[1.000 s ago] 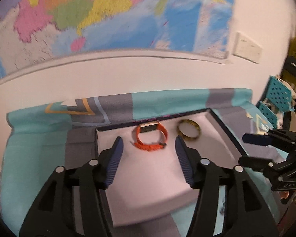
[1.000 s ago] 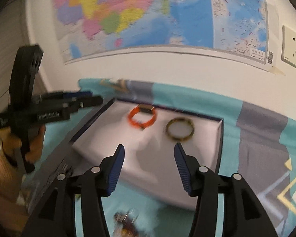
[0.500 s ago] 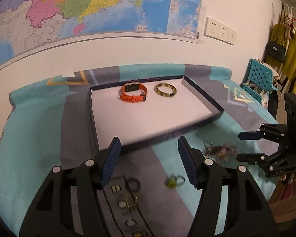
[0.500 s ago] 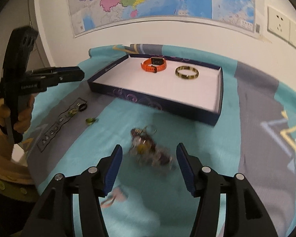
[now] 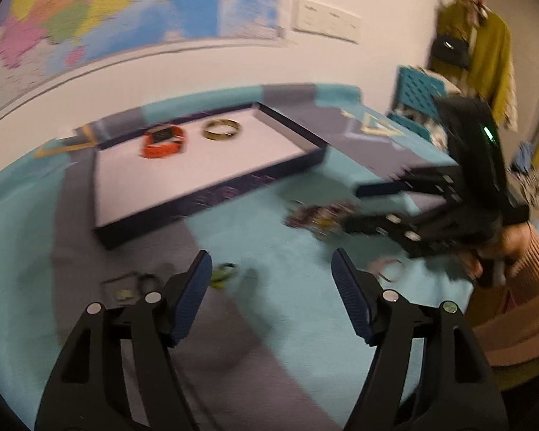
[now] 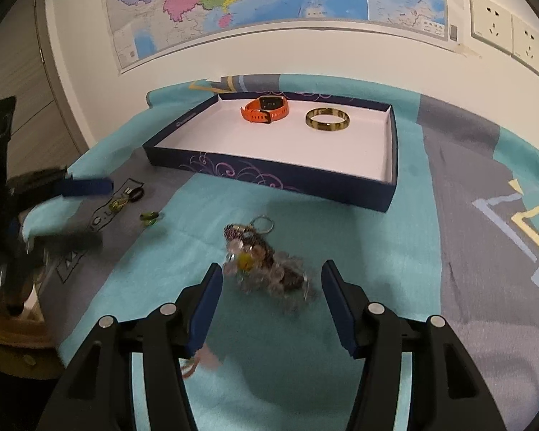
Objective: Organize jewelry
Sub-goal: 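Grasp the clear crystal bead cluster with the right tool, then grasp the pink hair tie with the left tool while the right tool lifts the crystals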
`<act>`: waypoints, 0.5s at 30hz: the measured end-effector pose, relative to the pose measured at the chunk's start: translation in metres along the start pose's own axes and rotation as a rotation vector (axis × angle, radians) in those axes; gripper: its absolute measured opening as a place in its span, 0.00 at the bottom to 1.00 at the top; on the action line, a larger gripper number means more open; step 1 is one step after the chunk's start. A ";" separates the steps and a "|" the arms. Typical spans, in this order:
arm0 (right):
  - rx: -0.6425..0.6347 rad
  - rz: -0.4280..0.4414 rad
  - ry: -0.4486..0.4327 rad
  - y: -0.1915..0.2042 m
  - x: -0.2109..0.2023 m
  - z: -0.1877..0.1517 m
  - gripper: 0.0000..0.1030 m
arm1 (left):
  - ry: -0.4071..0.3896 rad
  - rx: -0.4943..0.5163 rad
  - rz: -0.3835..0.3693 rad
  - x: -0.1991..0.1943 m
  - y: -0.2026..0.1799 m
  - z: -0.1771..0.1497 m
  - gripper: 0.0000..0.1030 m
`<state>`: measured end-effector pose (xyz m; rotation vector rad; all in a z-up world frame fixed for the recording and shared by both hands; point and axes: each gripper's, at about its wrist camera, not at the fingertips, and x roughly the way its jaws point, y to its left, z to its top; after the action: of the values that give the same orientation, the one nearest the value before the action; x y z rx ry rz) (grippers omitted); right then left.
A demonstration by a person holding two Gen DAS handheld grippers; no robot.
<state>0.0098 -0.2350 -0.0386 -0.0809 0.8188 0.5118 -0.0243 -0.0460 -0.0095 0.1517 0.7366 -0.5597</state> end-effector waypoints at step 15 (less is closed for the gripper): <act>0.017 0.050 -0.062 -0.005 -0.022 0.008 0.08 | 0.053 0.020 -0.117 0.022 -0.026 -0.004 0.67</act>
<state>0.0052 -0.2461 -0.0175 -0.0283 0.7659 0.5519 -0.0267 -0.0763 -0.0256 0.1430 0.7950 -0.6764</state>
